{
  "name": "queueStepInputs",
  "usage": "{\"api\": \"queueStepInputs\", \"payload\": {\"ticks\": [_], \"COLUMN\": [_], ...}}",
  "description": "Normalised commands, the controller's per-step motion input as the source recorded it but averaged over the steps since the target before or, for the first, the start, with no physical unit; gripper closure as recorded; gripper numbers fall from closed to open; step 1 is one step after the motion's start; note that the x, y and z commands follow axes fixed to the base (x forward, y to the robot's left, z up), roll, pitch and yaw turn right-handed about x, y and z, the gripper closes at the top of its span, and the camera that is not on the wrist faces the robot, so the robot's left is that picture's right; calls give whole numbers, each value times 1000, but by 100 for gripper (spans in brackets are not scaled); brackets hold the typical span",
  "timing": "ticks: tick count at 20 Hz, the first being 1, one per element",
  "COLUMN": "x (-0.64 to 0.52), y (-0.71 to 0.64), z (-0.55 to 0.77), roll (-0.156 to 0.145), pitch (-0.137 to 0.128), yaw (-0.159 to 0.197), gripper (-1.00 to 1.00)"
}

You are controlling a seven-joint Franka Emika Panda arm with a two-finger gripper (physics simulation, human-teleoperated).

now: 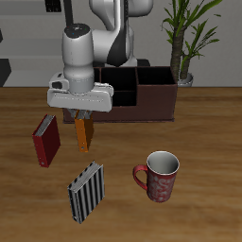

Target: Place the orange book into the back desk caddy's left compartment

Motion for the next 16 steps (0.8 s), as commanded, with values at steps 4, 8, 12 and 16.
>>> {"api": "queueStepInputs", "payload": {"ticks": [4, 8, 12, 16], "x": [-48, -153, -261, -278], "y": [-48, -28, -102, -27], "z": [826, 810, 906, 555], "roll": [-12, -7, -22, -18], "pitch": [-77, -86, -81, -59], "yaw": [11, 35, 4, 37], "gripper": [100, 100, 100, 100]}}
